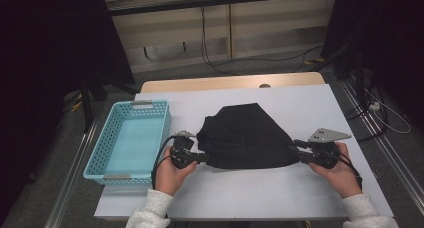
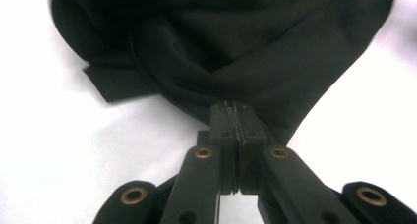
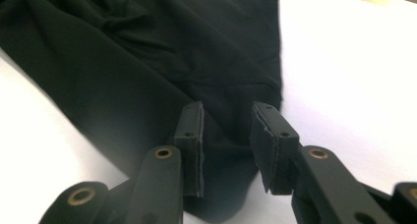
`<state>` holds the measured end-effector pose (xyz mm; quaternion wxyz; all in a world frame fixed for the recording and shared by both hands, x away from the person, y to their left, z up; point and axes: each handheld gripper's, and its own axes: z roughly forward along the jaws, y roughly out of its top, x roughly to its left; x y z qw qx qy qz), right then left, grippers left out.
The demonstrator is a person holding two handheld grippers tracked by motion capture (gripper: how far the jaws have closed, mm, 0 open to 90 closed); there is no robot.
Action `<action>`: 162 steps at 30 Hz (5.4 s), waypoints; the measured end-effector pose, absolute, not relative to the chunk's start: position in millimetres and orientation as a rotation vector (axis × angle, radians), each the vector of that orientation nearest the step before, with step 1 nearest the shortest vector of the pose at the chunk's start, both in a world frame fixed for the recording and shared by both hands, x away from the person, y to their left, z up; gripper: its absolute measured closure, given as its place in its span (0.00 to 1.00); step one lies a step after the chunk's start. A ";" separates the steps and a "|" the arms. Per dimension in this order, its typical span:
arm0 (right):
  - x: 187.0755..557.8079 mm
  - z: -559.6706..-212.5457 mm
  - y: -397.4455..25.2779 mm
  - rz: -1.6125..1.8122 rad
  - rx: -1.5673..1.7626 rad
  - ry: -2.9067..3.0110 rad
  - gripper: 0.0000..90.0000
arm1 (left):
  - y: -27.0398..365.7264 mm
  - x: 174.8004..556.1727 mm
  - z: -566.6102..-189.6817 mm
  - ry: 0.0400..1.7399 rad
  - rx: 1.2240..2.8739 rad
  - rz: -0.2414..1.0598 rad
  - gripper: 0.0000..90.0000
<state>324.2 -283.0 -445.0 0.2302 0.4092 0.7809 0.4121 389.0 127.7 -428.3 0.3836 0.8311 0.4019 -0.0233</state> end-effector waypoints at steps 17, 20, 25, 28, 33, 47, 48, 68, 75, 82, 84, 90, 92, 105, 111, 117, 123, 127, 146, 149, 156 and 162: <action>331.2 -461.4 -286.2 1.063 1.298 2.183 0.95 | 144.8 394.8 -412.1 1.039 2.070 -0.075 0.99; 330.2 -457.1 -291.1 1.082 1.314 2.149 0.95 | 149.5 394.7 -408.6 1.043 2.056 -0.067 0.99; 329.6 -460.6 -287.5 1.081 1.293 2.176 0.95 | 151.7 395.1 -407.2 1.053 2.057 -0.056 0.99; 329.9 -463.9 -282.2 1.053 1.275 2.218 0.93 | 155.9 395.8 -405.1 1.064 2.040 -0.055 0.99; 330.3 -464.8 -280.2 1.049 1.244 2.231 0.86 | 159.2 395.4 -403.6 1.073 2.034 -0.051 0.99; 320.1 -452.9 -251.0 1.150 1.084 2.265 0.58 | 160.9 396.7 -400.4 1.096 2.018 -0.022 0.99; 319.0 -453.1 -246.8 1.157 1.070 2.276 0.55 | 160.7 397.0 -400.3 1.096 2.016 -0.023 0.99; 333.0 -469.9 -228.6 1.031 0.992 2.300 0.59 | 166.3 399.6 -402.0 1.124 1.987 -0.034 0.99; 334.7 -464.8 -246.6 1.008 1.005 2.300 0.89 | 166.8 399.6 -401.5 1.108 1.984 -0.018 0.99; 323.9 -450.5 -264.1 1.126 1.032 2.313 0.98 | 160.8 399.6 -404.9 1.089 2.010 -0.029 0.99; 323.1 -450.5 -268.8 1.142 1.056 2.309 0.98 | 156.5 399.6 -407.6 1.085 2.025 -0.035 0.99; 323.6 -456.1 -268.9 1.151 1.074 2.338 0.98 | 148.4 401.1 -420.2 1.089 2.081 -0.021 0.99; 323.6 -457.2 -268.9 1.151 1.077 2.343 0.97 | 145.9 400.9 -426.2 1.086 2.100 -0.006 0.98; 325.9 -461.2 -266.3 1.142 1.078 2.369 0.97 | 135.9 396.1 -429.7 0.989 2.104 0.072 0.72; 326.8 -461.9 -265.4 1.137 1.083 2.377 0.97 | 120.7 388.1 -426.0 0.844 2.111 0.114 0.51; 328.2 -463.2 -264.3 1.126 1.097 2.388 0.97 | 104.1 380.7 -434.4 0.739 2.162 0.105 0.43; 329.2 -464.4 -264.7 1.128 1.114 2.384 0.98 | 100.2 377.6 -445.8 0.690 2.211 0.137 0.35; 330.5 -465.2 -265.6 1.131 1.124 2.376 0.97 | 101.5 377.9 -453.0 0.670 2.245 0.153 0.31; 330.8 -463.6 -270.8 1.163 1.184 2.333 0.98 | 103.7 379.2 -463.8 0.605 2.272 0.255 0.36; 330.9 -463.4 -270.8 1.165 1.187 2.330 0.98 | 105.7 379.8 -462.9 0.610 2.276 0.265 0.41; 331.0 -461.9 -273.9 1.191 1.203 2.314 0.98 | 113.2 381.7 -456.7 0.636 2.302 0.277 0.61; 331.0 -460.0 -275.0 1.216 1.211 2.301 0.98 | 122.1 385.3 -449.1 0.731 2.270 0.214 0.83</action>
